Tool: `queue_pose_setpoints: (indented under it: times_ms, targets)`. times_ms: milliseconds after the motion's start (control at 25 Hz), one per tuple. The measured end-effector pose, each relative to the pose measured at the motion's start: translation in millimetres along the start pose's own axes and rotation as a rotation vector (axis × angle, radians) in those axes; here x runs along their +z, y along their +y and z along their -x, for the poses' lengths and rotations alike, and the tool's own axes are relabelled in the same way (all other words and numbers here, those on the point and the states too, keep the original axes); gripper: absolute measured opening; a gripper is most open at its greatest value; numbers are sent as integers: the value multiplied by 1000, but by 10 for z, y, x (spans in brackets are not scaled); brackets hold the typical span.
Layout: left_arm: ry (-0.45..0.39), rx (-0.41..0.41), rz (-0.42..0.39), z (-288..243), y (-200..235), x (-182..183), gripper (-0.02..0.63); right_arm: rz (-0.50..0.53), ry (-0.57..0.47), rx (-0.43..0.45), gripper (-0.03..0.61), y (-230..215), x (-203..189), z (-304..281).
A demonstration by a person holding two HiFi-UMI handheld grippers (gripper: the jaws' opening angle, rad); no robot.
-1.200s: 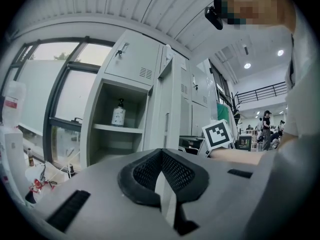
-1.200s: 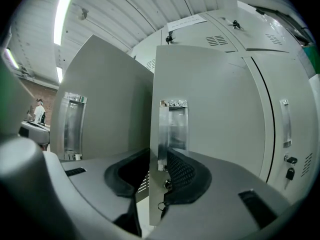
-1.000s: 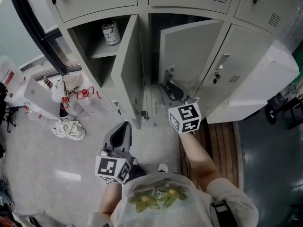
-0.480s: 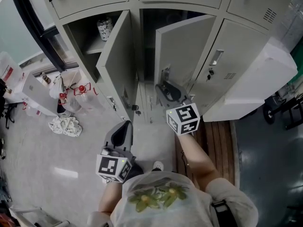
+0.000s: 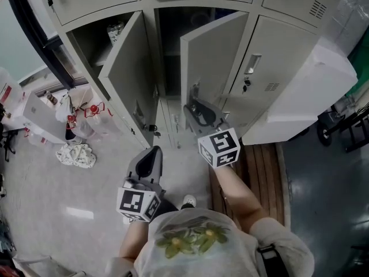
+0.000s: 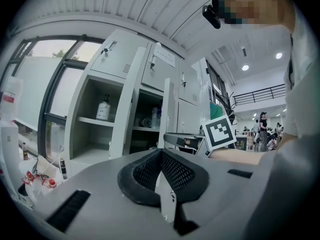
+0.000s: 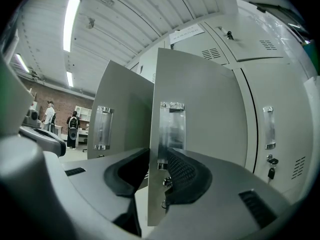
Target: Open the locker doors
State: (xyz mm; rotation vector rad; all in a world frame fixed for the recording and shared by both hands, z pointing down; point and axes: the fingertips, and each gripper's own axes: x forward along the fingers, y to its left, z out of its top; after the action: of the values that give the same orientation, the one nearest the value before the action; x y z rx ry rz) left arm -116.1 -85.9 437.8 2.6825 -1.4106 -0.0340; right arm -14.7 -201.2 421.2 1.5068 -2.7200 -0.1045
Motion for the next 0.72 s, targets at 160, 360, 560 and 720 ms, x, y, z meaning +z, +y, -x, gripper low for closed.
queue_pose_setpoints:
  times_ms: [160,360,560,720]
  targets:
    - [8,-39,-3,-61,-119,4,28,5,-4,-15,121,-17,6,100]
    - [17,-94,-21,-152,-201,1,28,9,-10,-40,119,-23,-2,237]
    - [11,-130,-20,-243,-209,57,28,23,-11,-68,84,-17,1,353]
    - [21,-188,-29,-314,-320,79,28,24,-1,-84,74,-24,-6,440]
